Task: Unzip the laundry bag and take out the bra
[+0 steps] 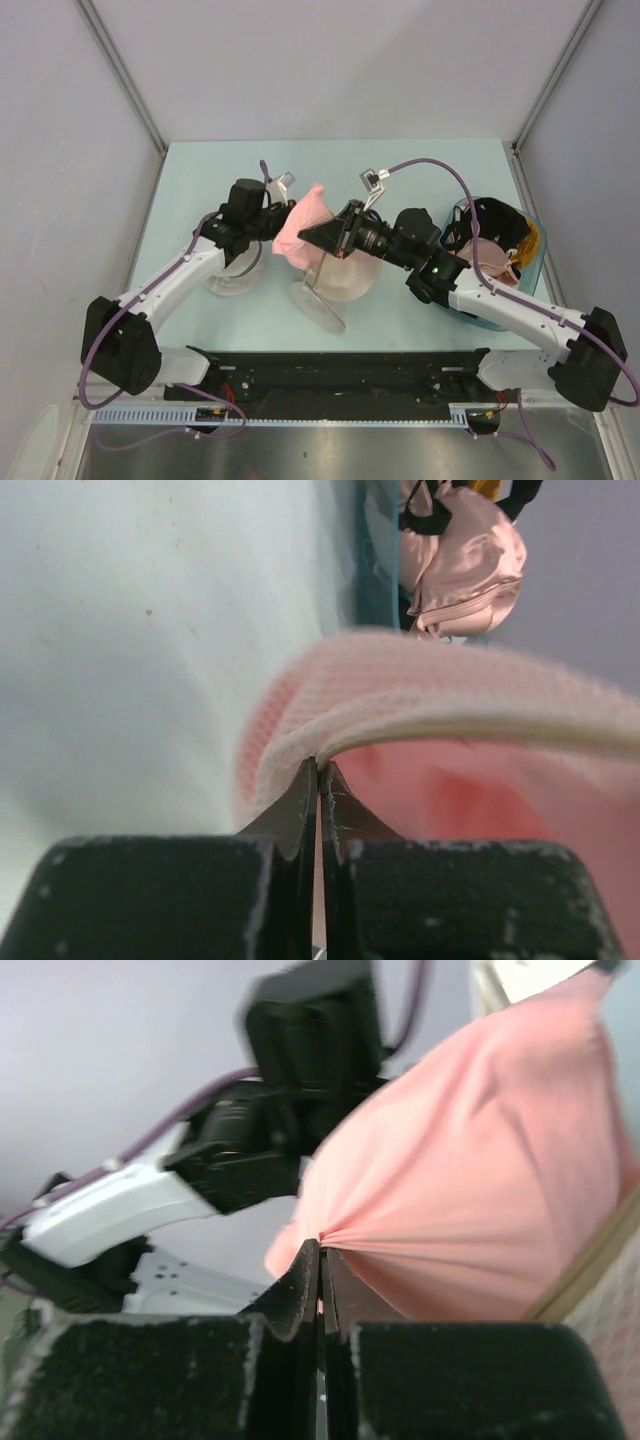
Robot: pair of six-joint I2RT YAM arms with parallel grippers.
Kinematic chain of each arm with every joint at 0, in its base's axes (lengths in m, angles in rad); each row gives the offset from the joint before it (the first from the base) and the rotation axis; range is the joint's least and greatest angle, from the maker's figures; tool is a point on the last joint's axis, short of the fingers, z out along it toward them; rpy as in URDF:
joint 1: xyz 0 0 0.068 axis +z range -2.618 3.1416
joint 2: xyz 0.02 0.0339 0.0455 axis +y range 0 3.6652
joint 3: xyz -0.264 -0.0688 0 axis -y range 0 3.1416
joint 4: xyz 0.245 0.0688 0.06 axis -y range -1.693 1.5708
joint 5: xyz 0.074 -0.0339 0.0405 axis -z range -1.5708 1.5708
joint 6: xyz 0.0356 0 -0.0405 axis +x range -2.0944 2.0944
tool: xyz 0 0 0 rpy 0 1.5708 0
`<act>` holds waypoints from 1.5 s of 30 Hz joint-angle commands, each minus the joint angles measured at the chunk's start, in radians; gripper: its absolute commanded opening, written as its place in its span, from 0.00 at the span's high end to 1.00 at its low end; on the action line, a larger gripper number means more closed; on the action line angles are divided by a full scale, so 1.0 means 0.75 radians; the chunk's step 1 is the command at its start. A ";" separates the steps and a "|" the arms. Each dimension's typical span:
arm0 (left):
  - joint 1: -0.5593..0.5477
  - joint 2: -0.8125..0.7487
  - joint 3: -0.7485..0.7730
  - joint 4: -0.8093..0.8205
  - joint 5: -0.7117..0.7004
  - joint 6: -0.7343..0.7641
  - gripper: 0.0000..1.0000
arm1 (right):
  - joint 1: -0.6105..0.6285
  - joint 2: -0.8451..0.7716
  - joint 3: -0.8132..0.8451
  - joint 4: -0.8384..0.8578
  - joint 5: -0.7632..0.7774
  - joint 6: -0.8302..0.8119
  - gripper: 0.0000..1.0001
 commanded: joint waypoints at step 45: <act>-0.073 0.097 0.034 -0.053 -0.011 0.095 1.00 | -0.661 -0.316 0.421 -0.600 0.410 -0.370 1.00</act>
